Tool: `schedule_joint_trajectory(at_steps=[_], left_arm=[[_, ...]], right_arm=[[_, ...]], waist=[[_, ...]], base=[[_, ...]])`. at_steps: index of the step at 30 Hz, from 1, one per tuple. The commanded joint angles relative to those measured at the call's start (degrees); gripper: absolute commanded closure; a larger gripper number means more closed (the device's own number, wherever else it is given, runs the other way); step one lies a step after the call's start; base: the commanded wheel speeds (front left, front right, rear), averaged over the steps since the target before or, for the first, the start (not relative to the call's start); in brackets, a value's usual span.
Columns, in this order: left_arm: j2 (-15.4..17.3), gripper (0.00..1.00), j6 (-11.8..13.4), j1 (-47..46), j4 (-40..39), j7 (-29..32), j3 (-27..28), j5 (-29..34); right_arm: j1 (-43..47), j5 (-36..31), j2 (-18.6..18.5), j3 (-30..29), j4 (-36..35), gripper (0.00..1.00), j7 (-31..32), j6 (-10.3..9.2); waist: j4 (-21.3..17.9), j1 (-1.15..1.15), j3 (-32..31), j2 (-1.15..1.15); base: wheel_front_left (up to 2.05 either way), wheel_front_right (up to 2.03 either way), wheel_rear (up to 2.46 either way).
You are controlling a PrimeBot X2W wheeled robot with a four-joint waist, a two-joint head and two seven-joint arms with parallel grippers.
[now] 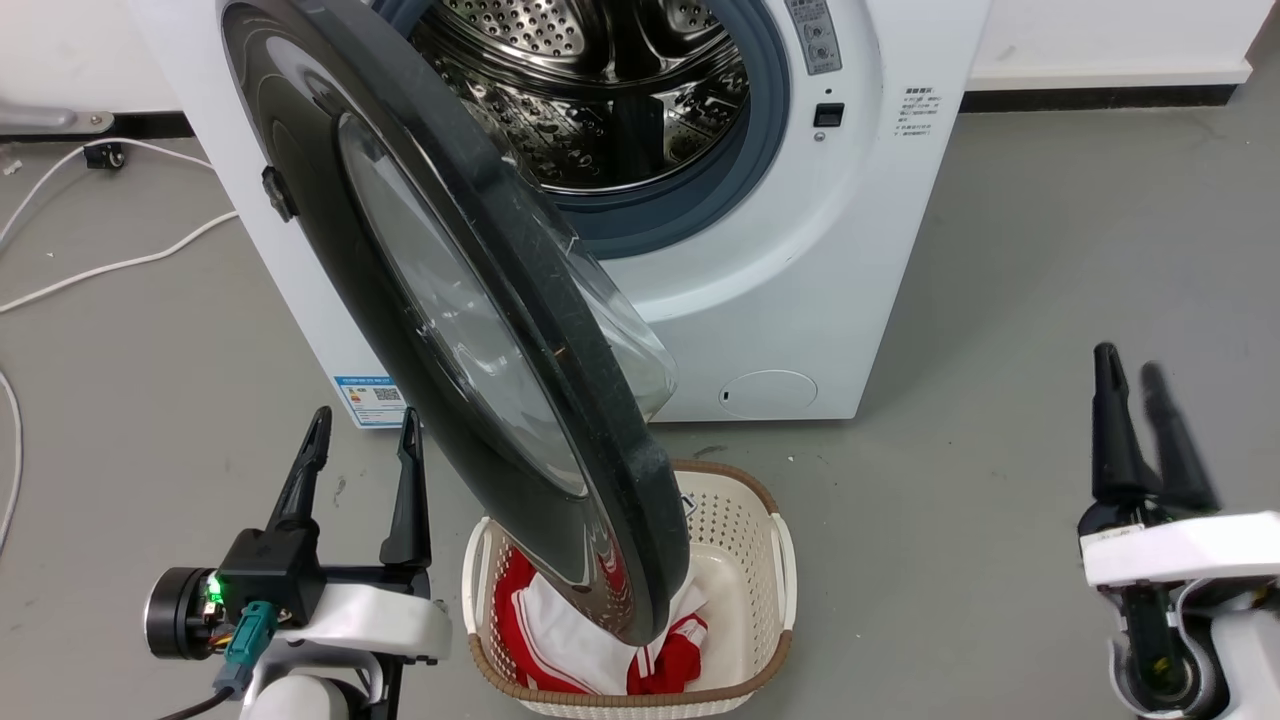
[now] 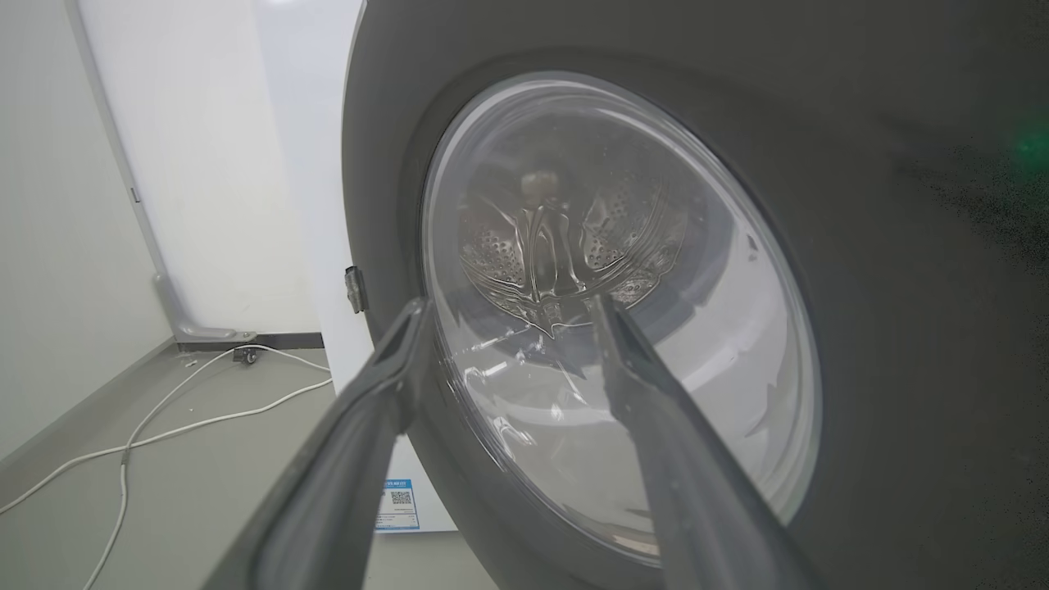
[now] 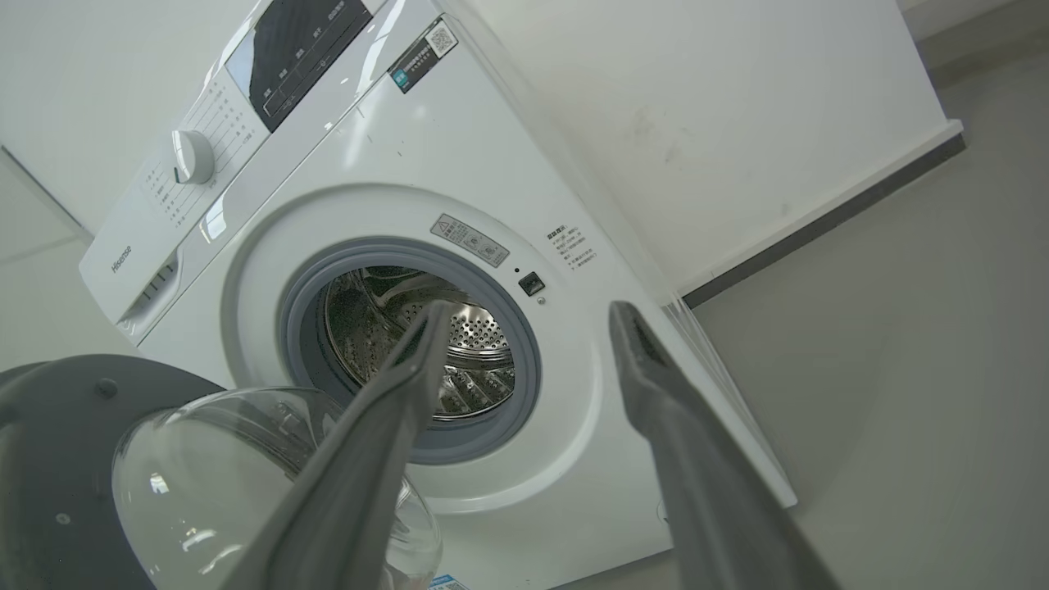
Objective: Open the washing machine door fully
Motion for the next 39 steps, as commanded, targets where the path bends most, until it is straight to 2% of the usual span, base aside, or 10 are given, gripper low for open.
schedule_joint_trajectory(at_steps=[1,4,7,12,15,21,28,38,39], left_arm=[[0.0,0.00,0.1,0.4,-0.2,-0.1,0.3,0.0],[0.0,0.00,0.1,0.5,-0.3,-0.1,0.3,0.1],[0.0,0.00,0.1,0.5,-0.4,-0.1,0.4,0.2],[0.0,0.00,0.0,0.2,-0.4,-0.1,0.2,0.3],[0.0,0.00,-0.1,0.2,-0.5,-0.1,0.1,0.4],[0.0,0.00,-0.1,0.1,-0.5,-0.1,-0.1,0.6],[0.0,0.00,-0.3,-0.1,-0.5,-0.1,-0.2,1.0],[0.0,0.00,-0.5,-0.3,-0.7,-0.1,-0.2,1.0],[0.0,0.66,-0.7,-0.2,-0.7,-0.1,-0.3,0.9]], right_arm=[[0.7,-4.7,0.2,-0.8,-1.0,0.00,-0.3,0.00],[1.4,-20.3,2.8,-4.1,-5.5,0.00,-0.4,-0.01],[2.6,-31.1,5.1,-5.5,-10.3,0.00,-0.3,-0.01],[5.6,-43.5,7.2,-5.2,-16.2,0.00,1.4,-0.01],[7.8,-48.1,7.7,-4.6,-17.7,0.00,2.7,-0.02],[10.7,-47.5,7.7,-4.6,-14.7,0.00,3.5,-0.02],[9.4,-46.3,7.8,-4.4,-10.4,0.00,2.1,-0.02],[8.7,-46.2,7.8,-4.3,-10.2,0.00,1.5,-0.02],[8.7,-46.1,7.8,-4.3,-10.2,0.00,1.4,-0.02]], waist=[[0.0,0.00,0.0,0.00],[0.1,0.00,0.1,0.00],[0.3,0.00,0.1,0.00],[0.7,0.00,0.1,0.00],[0.8,0.00,0.2,0.00],[1.1,0.00,0.4,0.00],[0.9,0.00,0.5,0.00],[0.8,0.00,0.8,0.00],[0.7,0.00,0.8,0.00]], base=[[0.00,0.00,0.00],[0.00,0.00,0.00],[0.00,0.00,0.00],[0.00,0.00,0.00],[0.00,0.00,0.00],[0.00,0.00,0.00],[0.00,0.00,0.00],[0.00,0.00,0.00],[0.00,0.00,0.00]])
